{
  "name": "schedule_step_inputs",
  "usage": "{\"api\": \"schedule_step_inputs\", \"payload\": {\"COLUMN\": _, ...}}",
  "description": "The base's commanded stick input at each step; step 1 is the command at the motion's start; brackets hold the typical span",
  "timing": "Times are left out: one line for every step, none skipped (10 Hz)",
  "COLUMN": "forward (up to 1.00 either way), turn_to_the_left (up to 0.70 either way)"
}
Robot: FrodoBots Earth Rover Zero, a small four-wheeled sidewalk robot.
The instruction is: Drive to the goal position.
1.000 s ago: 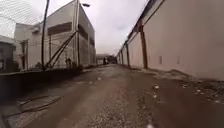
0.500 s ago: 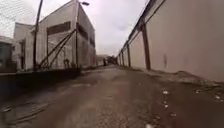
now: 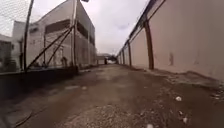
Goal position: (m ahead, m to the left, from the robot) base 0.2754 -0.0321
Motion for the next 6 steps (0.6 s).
{"api": "schedule_step_inputs", "payload": {"forward": 0.85, "turn_to_the_left": 0.00}}
{"api": "schedule_step_inputs", "payload": {"forward": 0.85, "turn_to_the_left": 0.00}}
{"api": "schedule_step_inputs", "payload": {"forward": 0.85, "turn_to_the_left": 0.00}}
{"api": "schedule_step_inputs", "payload": {"forward": 0.85, "turn_to_the_left": 0.00}}
{"api": "schedule_step_inputs", "payload": {"forward": 0.85, "turn_to_the_left": 0.00}}
{"api": "schedule_step_inputs", "payload": {"forward": 0.85, "turn_to_the_left": 0.00}}
